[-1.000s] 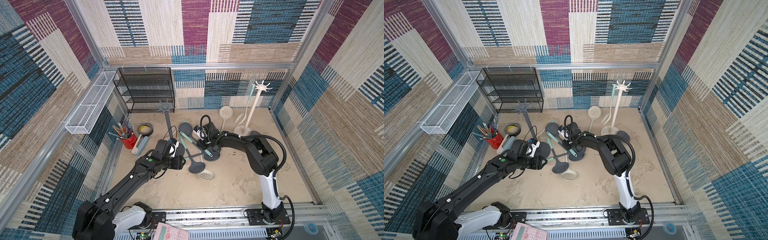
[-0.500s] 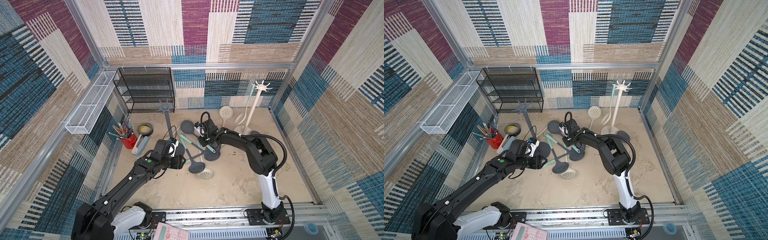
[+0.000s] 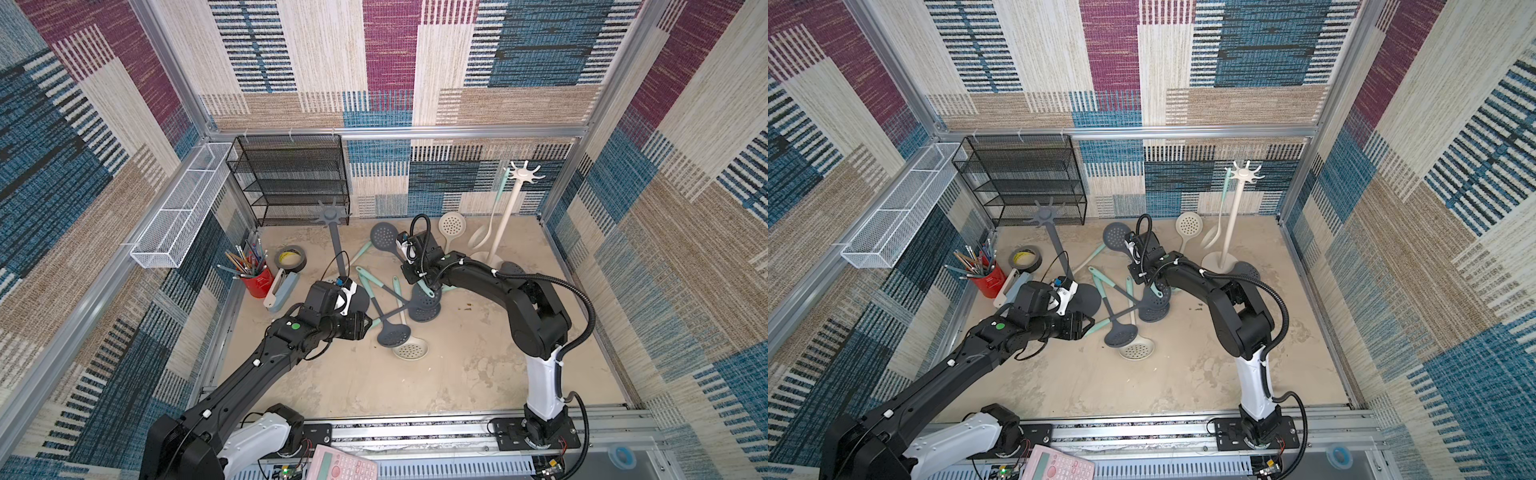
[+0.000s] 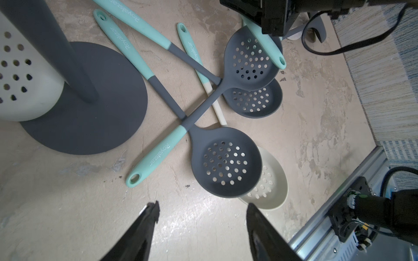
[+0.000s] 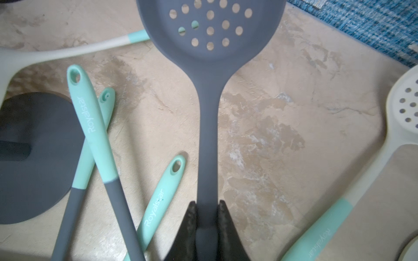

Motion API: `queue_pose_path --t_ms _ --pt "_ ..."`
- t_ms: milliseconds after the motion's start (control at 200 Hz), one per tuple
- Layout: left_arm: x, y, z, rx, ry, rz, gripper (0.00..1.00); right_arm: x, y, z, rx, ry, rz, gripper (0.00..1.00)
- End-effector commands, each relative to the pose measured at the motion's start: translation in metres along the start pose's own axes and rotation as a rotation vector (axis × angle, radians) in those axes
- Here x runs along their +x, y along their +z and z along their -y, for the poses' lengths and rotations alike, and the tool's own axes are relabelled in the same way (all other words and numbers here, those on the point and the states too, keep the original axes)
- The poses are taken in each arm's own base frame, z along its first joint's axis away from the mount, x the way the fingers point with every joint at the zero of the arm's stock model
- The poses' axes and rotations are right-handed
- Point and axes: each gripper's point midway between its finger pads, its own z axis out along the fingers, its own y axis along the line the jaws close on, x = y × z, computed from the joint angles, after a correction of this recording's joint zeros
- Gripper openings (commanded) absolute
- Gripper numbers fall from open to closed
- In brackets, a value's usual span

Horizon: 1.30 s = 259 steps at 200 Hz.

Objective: Hang the skimmer on the kitchen utensil rack
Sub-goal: Pick up the skimmer from the center of the board.

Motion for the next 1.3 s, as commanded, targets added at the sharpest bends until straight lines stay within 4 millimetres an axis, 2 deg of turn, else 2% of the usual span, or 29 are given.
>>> queue_pose_path --t_ms 0,210,336,496,651,897,1292 --pt "-0.007 -0.001 0.012 0.064 -0.048 0.029 0.65 -0.011 -0.016 0.005 0.03 0.043 0.067 0.0" --pt "-0.018 0.001 0.037 0.201 -0.115 0.086 0.62 0.0 -0.047 0.003 -0.003 0.152 0.106 0.0" --pt "-0.026 0.002 0.053 0.265 -0.132 0.134 0.61 0.001 -0.069 -0.003 -0.053 0.281 0.148 0.0" --pt "-0.027 0.004 0.077 0.31 -0.1 0.183 0.6 -0.007 -0.1 -0.007 -0.134 0.536 0.239 0.0" --pt "-0.03 0.006 0.087 0.351 -0.089 0.246 0.58 -0.026 -0.123 -0.016 -0.25 0.736 0.309 0.0" --pt "-0.047 -0.001 0.104 0.419 -0.055 0.375 0.56 -0.045 -0.143 -0.011 -0.284 0.927 0.387 0.0" --pt "-0.072 0.006 0.126 0.505 -0.028 0.47 0.53 -0.053 -0.153 -0.001 -0.281 1.057 0.453 0.0"
